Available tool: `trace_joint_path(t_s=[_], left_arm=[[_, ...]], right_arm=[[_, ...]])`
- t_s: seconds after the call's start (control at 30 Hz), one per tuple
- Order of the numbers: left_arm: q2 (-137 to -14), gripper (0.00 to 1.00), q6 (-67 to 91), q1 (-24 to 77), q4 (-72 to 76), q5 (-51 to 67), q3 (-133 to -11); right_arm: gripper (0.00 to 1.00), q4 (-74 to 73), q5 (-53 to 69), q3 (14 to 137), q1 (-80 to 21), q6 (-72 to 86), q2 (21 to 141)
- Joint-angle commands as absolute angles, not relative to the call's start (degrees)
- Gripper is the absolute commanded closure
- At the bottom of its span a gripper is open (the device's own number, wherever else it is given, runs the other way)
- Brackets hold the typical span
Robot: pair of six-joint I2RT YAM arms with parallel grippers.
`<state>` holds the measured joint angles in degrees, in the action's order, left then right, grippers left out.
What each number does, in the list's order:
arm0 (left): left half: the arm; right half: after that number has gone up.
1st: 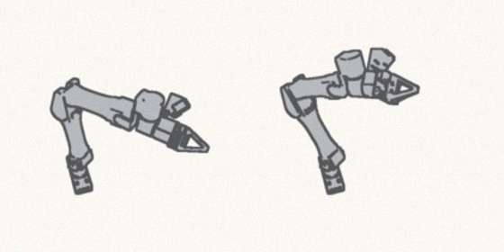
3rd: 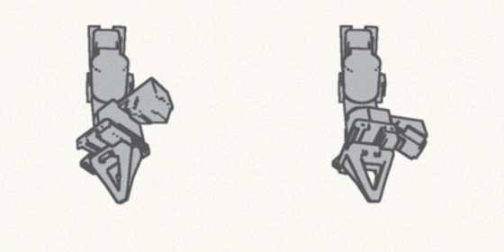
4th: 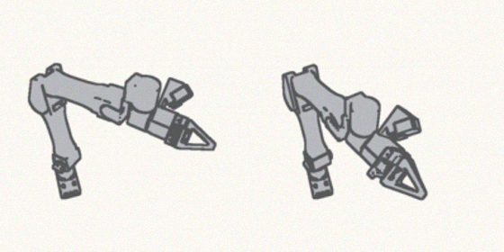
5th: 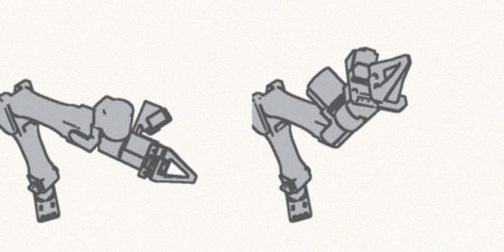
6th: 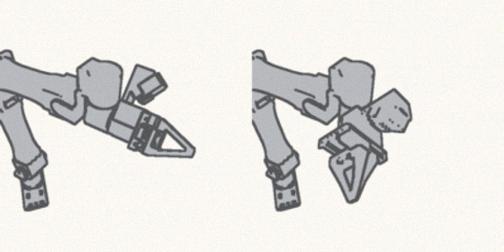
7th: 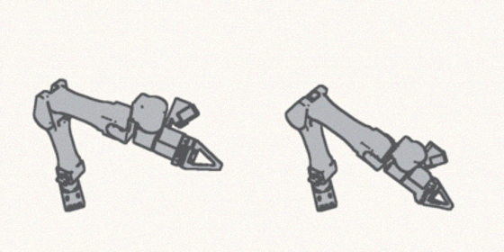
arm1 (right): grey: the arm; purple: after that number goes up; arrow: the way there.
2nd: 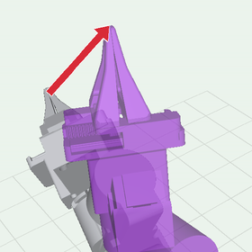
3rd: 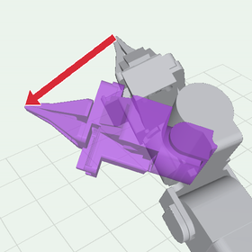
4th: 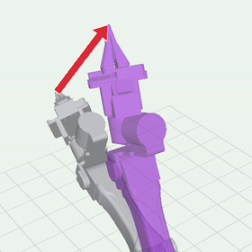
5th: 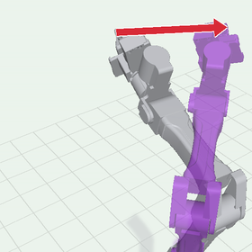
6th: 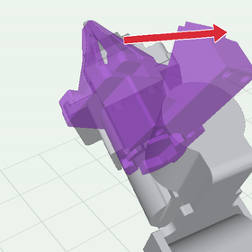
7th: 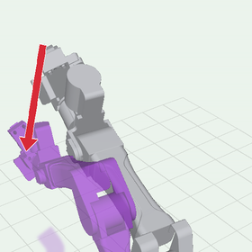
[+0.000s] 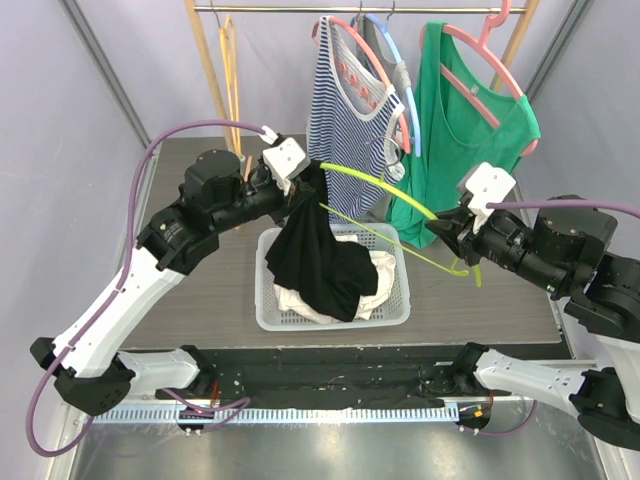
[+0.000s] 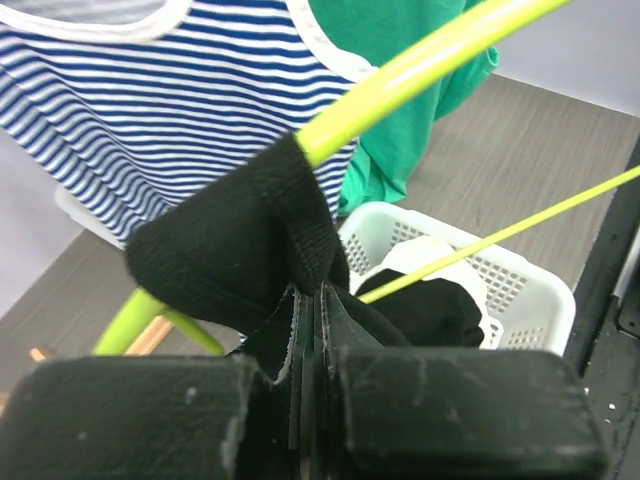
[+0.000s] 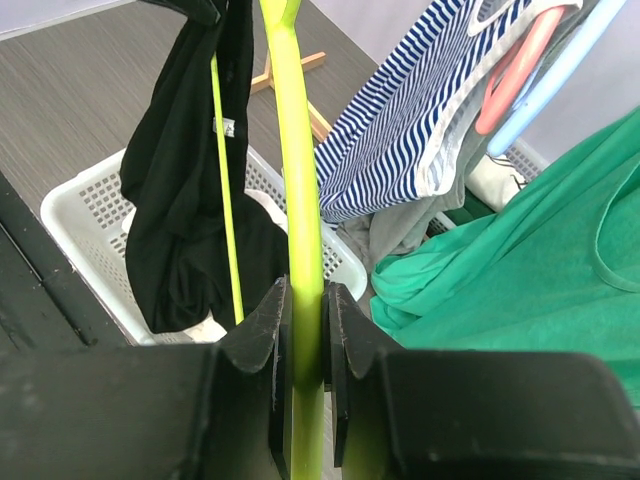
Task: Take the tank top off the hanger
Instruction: Remove the tank top from the hanger, then place the tank top in the bin.
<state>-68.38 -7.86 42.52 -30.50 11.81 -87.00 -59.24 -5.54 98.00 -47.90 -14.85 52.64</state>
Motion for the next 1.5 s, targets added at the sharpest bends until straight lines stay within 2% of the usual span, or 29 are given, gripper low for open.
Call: trace_joint_path(t_s=[0.0, 0.3, 0.5, 0.77, 0.87, 1.03, 1.17, 1.33, 1.4, 1.47], left_arm=[[-66.4, 1.0, -10.3, 42.8, -27.0, 9.8, -91.4], [-67.7, 1.0, -15.8, 42.6, -26.5, 4.0, -102.7], [-70.3, 1.0, -16.8, 42.7, -25.0, -1.7, -106.8], [-73.2, 1.0, -14.9, 42.7, -23.3, -0.6, -111.2], [-73.0, 1.0, -13.7, 43.2, -26.3, 5.7, -109.3], [-70.0, 1.0, -15.1, 47.5, -30.7, 11.7, -99.0], [-67.9, 1.0, -17.6, 50.9, -30.7, 9.9, -90.1], [-69.6, 1.0, -17.0, 51.2, -30.3, 1.3, -82.9], [-70.9, 0.89, -18.0, 51.3, -31.3, -1.9, -80.7], [-72.3, 0.68, -19.1, 51.3, -34.4, -4.8, -77.6]], right_arm=[[0.99, -55.6, -7.3, 97.4, -48.2, -14.2, 50.7], [0.99, -61.6, -6.2, 96.9, -48.2, -10.8, 48.7], [0.99, -67.3, -2.4, 102.0, -48.2, -5.5, 46.2], [0.99, -59.3, -9.0, 103.0, -47.6, -4.0, 34.9], [0.99, -54.2, -12.3, 101.2, -47.6, -3.5, 31.9], [0.99, -53.4, -16.0, 101.2, -47.6, -2.8, 35.0], [0.99, -51.1, -16.2, 100.0, -47.6, -2.4, 38.0], [0.99, -48.7, -16.0, 97.9, -47.6, -2.6, 40.9], [0.99, -48.9, -16.0, 97.0, -47.6, -2.7, 41.9], [0.99, -48.5, -16.2, 96.0, -47.6, -2.5, 43.4]])
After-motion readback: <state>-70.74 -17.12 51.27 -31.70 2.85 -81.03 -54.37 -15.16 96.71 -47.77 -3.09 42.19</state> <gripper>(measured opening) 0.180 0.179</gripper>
